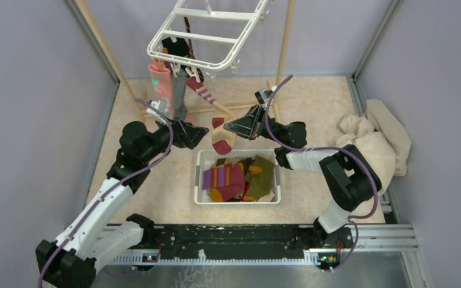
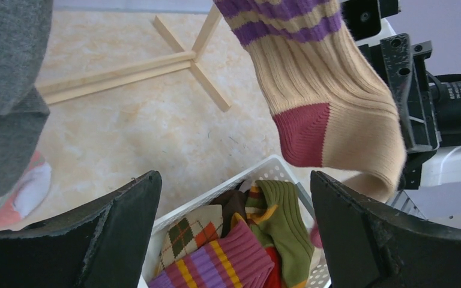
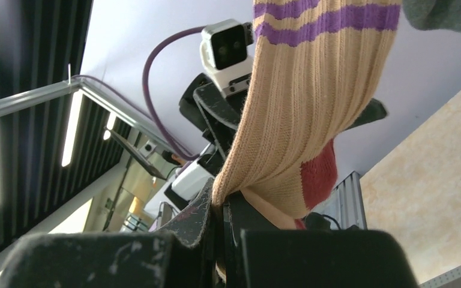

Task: Remove the socks clipped to the hanger
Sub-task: Adjust the hanger on the clothesline.

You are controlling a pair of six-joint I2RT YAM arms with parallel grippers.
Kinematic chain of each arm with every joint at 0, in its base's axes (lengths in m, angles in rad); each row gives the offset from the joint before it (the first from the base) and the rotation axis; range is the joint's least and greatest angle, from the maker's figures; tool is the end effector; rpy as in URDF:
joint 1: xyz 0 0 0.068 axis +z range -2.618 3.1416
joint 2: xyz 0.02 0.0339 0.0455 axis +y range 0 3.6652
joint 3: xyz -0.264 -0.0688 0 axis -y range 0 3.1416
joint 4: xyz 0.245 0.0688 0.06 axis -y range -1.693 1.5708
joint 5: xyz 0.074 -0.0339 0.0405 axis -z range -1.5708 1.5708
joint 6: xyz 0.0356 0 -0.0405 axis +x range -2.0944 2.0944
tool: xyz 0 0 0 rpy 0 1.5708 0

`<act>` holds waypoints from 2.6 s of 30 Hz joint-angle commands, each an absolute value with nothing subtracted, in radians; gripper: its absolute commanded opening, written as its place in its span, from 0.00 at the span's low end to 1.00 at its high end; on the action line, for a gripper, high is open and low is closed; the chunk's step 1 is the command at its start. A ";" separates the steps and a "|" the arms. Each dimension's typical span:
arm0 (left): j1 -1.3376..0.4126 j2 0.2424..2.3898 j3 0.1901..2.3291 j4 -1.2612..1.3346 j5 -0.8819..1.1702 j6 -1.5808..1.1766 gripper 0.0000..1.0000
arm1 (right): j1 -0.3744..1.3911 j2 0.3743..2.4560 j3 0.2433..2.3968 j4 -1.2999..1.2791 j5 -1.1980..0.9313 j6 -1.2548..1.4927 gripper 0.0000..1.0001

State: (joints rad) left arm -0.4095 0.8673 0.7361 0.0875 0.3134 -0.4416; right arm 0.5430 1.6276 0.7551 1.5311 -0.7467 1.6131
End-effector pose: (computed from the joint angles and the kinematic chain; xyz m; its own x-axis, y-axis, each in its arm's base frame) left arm 0.1862 -0.0928 0.3375 -0.3189 -0.3048 -0.8974 0.5807 0.6855 -0.4392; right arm 0.2595 0.1848 0.2893 -0.8605 0.3371 -0.3819 -0.4880 -0.3308 0.8077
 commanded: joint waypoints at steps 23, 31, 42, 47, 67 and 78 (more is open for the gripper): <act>-0.408 0.891 0.708 0.270 0.541 -0.435 0.99 | 0.504 1.732 0.915 1.721 -0.818 1.702 0.00; -0.408 0.905 0.673 0.333 0.581 -0.460 0.99 | 0.503 1.764 0.971 1.720 -0.816 1.721 0.00; -0.409 0.990 0.672 0.438 0.604 -0.500 0.99 | 0.503 1.762 0.971 1.721 -0.814 1.722 0.00; -0.411 1.023 0.676 0.496 0.633 -0.531 0.99 | 0.503 1.769 0.975 1.721 -0.812 1.720 0.00; -0.437 1.073 0.757 0.483 0.556 -0.511 0.09 | 0.507 1.789 0.966 1.722 -0.819 1.714 0.00; -0.467 1.012 0.827 0.253 0.414 -0.402 0.06 | 0.503 1.786 0.968 1.667 -0.846 1.681 0.30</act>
